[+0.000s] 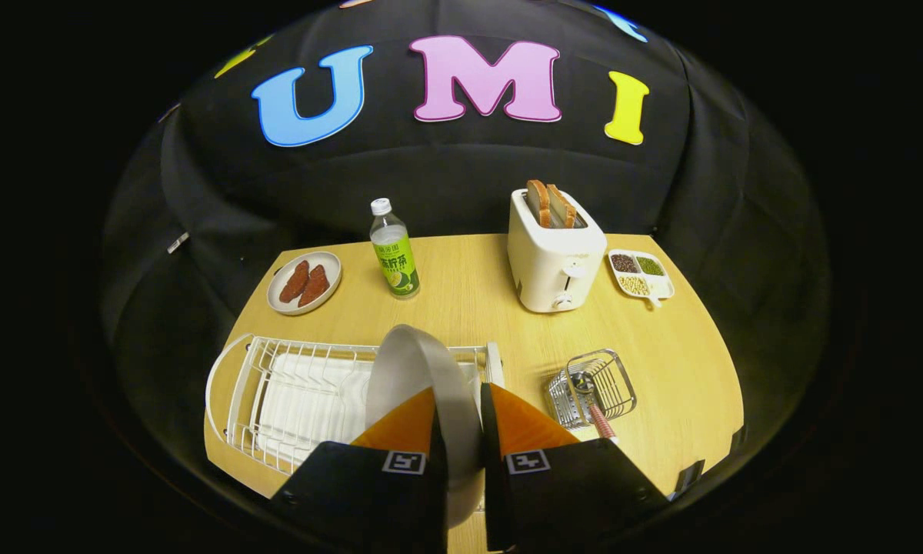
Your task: Take the plate from the dish rack, then take the spoon from the basket and place it into the plate.
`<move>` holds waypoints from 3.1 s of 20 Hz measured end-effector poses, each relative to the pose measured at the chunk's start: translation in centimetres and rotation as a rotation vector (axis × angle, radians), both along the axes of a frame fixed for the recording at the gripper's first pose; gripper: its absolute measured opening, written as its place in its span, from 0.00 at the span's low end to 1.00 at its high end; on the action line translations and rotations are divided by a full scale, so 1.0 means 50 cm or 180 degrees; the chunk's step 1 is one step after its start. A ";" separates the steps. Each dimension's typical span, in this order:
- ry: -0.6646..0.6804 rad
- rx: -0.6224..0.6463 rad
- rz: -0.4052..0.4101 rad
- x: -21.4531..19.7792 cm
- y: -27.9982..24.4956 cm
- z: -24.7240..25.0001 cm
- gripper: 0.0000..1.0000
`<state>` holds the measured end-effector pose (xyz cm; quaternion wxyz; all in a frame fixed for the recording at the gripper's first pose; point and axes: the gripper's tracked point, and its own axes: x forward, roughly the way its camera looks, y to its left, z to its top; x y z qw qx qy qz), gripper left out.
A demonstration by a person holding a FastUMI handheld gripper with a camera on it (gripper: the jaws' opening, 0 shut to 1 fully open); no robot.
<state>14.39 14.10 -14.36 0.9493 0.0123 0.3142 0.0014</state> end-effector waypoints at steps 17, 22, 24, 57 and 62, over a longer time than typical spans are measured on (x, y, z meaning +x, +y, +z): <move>-0.0331 0.0741 0.0638 -0.272 -0.247 0.113 0.23; 0.0030 0.1047 0.0513 -0.345 -0.321 0.005 0.23; 0.0197 0.1078 0.0450 -0.349 -0.351 -0.044 0.23; -0.0494 0.0424 0.1565 -0.129 -0.348 -0.123 0.98; -0.0731 0.0218 0.1841 -0.101 -0.291 -0.110 0.99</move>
